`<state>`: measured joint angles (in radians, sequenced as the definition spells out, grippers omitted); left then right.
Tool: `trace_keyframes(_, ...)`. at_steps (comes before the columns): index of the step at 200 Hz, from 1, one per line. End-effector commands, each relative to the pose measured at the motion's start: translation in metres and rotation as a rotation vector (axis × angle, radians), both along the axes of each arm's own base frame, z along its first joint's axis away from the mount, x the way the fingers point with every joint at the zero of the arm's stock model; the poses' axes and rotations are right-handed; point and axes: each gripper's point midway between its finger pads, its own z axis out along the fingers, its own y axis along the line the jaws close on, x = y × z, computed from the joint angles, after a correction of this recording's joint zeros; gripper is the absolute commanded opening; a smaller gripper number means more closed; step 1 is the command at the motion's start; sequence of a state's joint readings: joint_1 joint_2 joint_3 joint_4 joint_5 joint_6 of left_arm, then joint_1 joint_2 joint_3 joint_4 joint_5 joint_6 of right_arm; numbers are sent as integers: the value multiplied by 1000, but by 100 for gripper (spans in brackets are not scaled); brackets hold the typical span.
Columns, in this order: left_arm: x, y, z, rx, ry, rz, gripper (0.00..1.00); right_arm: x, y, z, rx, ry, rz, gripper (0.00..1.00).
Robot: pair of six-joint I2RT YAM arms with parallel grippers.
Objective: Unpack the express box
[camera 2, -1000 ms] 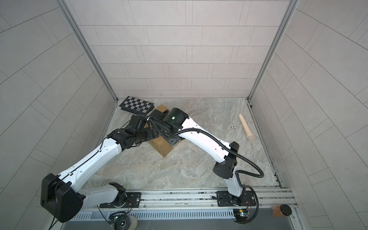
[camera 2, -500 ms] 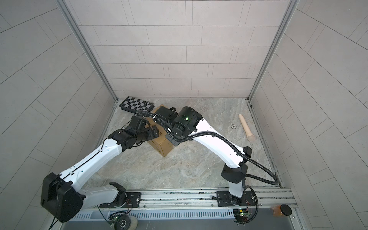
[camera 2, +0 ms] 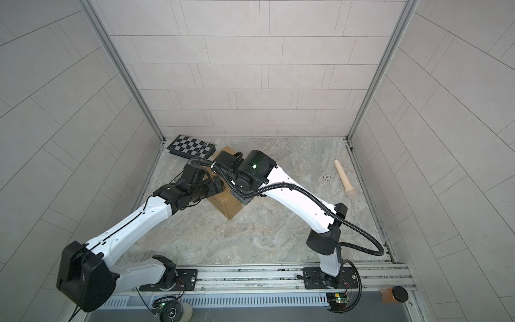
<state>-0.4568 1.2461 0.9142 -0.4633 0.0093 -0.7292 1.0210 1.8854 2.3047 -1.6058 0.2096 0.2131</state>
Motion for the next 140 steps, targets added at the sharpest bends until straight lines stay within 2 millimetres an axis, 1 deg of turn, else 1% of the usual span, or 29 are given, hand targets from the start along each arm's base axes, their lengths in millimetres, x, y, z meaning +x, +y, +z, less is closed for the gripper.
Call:
trace_keyframes(1, -61, 36, -83, 212, 332, -12, 97, -5, -16, -12, -96, 36, -4, 0)
trace_keyframes(47, -64, 37, -87, 212, 337, -12, 96, -1, -24, -23, -135, 48, -31, 0)
trace_keyframes(69, -65, 37, -87, 210, 339, -9, 96, 1, -26, -24, -144, 44, -37, 0)
trace_keyframes(88, -65, 36, -88, 208, 340, -12, 97, 2, -26, -21, -134, 35, -38, 0)
trace_keyframes(126, -65, 37, -88, 209, 340, -10, 96, 2, -25, -2, -89, 10, -34, 0)
trace_keyframes(140, -66, 36, -89, 210, 342, -12, 96, 2, -26, 0, -86, 10, -31, 0)
